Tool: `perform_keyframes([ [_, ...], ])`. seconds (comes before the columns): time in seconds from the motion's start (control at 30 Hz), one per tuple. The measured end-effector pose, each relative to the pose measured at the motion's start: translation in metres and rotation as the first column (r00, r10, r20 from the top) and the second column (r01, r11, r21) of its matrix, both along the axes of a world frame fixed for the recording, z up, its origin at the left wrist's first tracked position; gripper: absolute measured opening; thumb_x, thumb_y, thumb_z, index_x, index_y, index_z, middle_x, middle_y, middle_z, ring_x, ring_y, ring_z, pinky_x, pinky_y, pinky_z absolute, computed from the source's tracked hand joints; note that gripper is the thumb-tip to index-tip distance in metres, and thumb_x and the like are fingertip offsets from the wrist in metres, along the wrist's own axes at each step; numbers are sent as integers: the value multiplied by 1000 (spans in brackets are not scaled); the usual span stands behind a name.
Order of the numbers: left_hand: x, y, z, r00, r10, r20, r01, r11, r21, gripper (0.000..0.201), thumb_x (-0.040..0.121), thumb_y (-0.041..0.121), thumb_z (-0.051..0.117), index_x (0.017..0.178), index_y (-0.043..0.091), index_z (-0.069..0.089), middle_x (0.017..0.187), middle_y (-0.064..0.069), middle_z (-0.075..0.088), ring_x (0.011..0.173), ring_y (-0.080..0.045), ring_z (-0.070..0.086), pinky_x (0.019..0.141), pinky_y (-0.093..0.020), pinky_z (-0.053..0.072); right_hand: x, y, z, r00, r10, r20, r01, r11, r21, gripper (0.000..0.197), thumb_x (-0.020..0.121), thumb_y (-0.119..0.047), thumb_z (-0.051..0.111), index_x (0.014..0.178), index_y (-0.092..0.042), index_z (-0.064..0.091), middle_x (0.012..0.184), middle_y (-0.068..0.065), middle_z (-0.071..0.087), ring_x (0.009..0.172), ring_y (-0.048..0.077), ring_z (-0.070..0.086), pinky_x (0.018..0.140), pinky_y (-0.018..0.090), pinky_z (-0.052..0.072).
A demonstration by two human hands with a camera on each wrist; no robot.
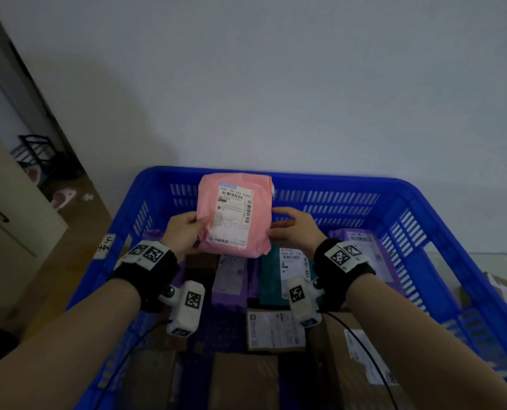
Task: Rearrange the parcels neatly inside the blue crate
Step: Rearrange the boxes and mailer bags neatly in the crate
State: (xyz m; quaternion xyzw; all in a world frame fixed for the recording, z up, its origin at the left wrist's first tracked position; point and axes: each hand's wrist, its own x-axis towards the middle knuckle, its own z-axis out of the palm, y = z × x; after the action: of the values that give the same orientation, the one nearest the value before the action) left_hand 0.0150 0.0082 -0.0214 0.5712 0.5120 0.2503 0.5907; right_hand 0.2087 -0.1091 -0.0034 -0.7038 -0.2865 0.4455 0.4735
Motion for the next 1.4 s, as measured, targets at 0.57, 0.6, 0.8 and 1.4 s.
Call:
perform_keyframes([
  [0.57, 24, -2, -98, 851, -100, -516, 93, 995, -39, 31, 80, -5, 52, 54, 11, 54, 74, -16, 59, 77, -22, 56, 66, -28, 36, -10, 32, -94, 978, 120, 172, -23, 876, -481, 57, 71, 4, 70, 126, -2, 54, 115, 22, 65, 96, 36, 67, 77, 47, 58],
  [0.6, 25, -1, -100, 836, -106, -539, 101, 994, -39, 21, 80, -3, 54, 63, 7, 62, 83, -20, 63, 81, -25, 61, 68, -29, 39, -10, 32, -100, 971, 134, 196, -19, 867, -497, 52, 70, 3, 70, 120, -1, 57, 112, 21, 66, 95, 35, 68, 77, 47, 59],
  [0.8, 27, -2, -114, 816, -134, -563, 98, 991, -93, 27, 89, 4, 54, 113, -4, 64, 121, -20, 63, 111, -33, 60, 88, -31, 45, -11, 34, -112, 937, 207, 282, -23, 841, -541, 48, 77, -1, 68, 123, -2, 53, 118, 16, 63, 103, 32, 64, 72, 33, 57],
  [1.4, 7, -46, -86, 657, -505, -560, 330, 860, -388, 26, 91, 15, 53, 112, 0, 55, 96, -13, 57, 84, -27, 57, 54, -27, 45, -36, -13, -109, 868, 333, -368, -486, 417, -768, 30, 95, -34, 50, 102, -5, 51, 81, 13, 70, 102, 30, 66, 76, 27, 44],
])
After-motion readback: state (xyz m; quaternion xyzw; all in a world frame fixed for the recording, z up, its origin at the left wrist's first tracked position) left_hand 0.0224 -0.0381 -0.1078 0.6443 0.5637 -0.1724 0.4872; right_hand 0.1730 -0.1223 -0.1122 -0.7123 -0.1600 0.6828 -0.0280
